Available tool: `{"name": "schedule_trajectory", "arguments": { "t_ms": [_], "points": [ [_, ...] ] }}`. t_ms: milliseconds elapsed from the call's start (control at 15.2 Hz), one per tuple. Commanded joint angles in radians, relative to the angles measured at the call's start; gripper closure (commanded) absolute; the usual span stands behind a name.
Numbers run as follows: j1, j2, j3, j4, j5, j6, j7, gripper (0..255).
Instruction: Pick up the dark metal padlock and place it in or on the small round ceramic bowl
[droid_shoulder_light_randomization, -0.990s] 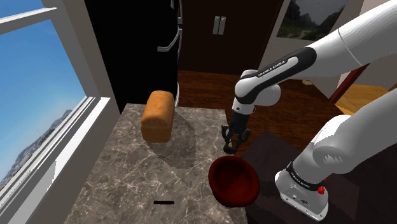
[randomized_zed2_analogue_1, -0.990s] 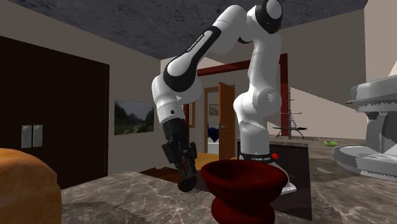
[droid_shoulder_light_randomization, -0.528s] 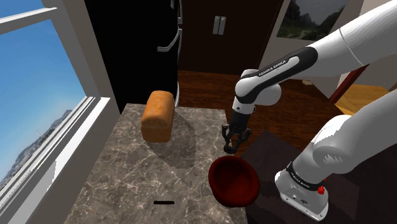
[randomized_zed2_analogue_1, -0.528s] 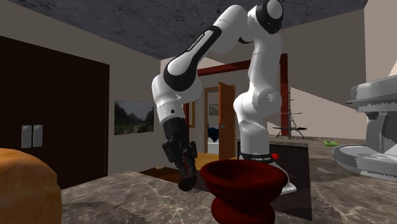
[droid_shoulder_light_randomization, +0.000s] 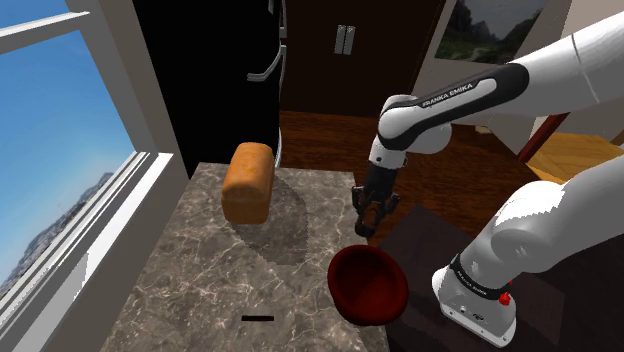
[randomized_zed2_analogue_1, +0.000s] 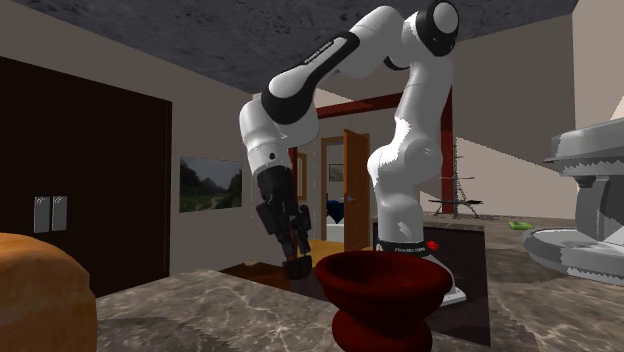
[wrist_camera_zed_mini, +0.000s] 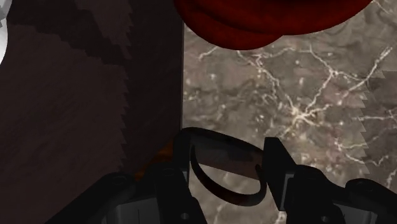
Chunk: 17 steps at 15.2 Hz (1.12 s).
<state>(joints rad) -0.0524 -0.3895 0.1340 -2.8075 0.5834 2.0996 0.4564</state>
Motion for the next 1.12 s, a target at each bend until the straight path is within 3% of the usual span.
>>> {"name": "schedule_trajectory", "arguments": {
  "t_ms": [0, 1056],
  "points": [
    [-0.004, -0.025, -0.003, 0.011, -0.013, -0.034, 0.016, 255],
    [-0.023, -0.185, -0.028, 0.119, -0.079, -0.284, 0.123, 255]
  ]
}}
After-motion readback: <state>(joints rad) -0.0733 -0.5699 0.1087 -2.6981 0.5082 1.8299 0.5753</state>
